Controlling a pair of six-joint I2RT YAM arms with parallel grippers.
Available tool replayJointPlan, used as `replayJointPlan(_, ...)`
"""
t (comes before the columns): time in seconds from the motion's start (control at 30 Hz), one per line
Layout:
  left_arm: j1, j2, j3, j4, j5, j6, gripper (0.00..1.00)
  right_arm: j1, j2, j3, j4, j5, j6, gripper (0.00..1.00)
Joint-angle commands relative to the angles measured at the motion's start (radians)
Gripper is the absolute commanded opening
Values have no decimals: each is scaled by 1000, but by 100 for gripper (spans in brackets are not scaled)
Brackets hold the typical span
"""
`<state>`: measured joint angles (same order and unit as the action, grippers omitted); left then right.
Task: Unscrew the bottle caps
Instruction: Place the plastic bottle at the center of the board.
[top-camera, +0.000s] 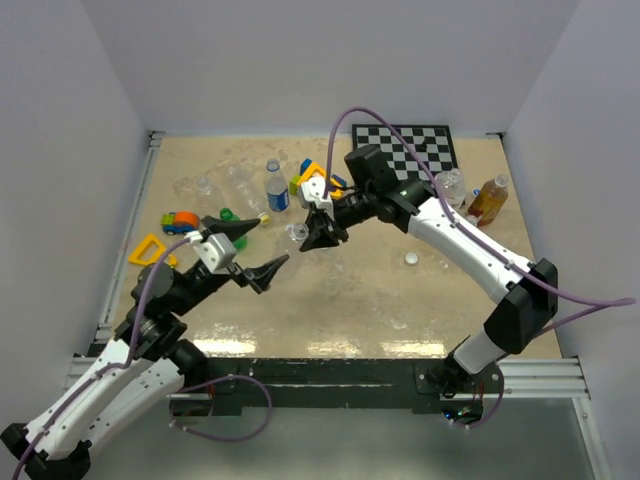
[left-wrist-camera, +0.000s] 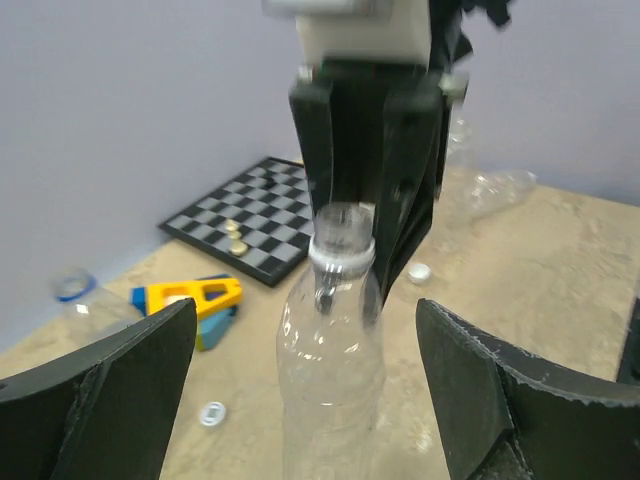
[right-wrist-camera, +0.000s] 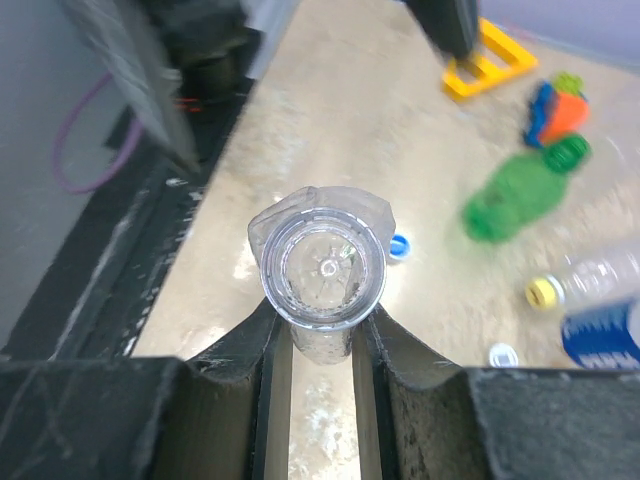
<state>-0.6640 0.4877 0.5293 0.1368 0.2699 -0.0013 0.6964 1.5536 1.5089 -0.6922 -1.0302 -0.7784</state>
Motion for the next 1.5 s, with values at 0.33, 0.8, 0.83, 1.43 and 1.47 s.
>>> replayJointPlan(0.33,6,-165,22,-299,-323,199,95,-26,226,120,339,542,381,0)
replayJointPlan(0.8,10,-196,-26,-269,-336,210,97,-28,301,114,345,499,418,0)
replayJointPlan(0.83,9,-196,-26,-269,-334,211,97,-28,303,111,349,501,418,0)
replayJointPlan(1.43,12,-187,-25,-270,-319,213,97,-29,342,82,338,472,427,20)
replayJointPlan(1.47,12,-186,-26,-270,-320,213,97,-28,341,80,338,470,427,21)
